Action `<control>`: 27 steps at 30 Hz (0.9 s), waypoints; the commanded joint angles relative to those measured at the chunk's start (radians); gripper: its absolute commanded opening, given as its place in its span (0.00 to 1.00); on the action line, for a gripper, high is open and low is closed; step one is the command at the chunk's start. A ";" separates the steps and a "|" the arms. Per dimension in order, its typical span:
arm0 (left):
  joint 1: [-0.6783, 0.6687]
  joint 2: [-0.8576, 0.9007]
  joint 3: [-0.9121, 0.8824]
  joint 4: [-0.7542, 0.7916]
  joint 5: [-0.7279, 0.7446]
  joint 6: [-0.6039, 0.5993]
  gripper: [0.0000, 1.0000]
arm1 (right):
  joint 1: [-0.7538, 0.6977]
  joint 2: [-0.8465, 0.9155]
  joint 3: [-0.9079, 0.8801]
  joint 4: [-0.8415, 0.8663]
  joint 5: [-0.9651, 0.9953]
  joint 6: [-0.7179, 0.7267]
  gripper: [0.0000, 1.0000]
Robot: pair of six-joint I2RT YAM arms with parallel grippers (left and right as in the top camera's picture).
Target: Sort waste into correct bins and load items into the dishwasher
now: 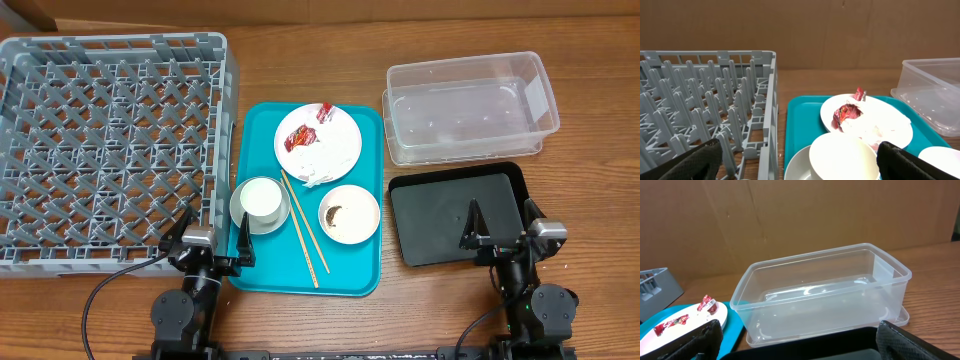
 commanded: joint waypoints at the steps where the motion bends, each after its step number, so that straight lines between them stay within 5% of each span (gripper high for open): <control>1: -0.006 -0.008 -0.003 -0.001 0.008 0.019 1.00 | -0.003 -0.008 -0.010 0.006 0.014 -0.003 1.00; 27: -0.006 -0.008 -0.003 0.001 0.008 0.019 1.00 | -0.003 -0.008 -0.010 0.006 0.014 -0.002 1.00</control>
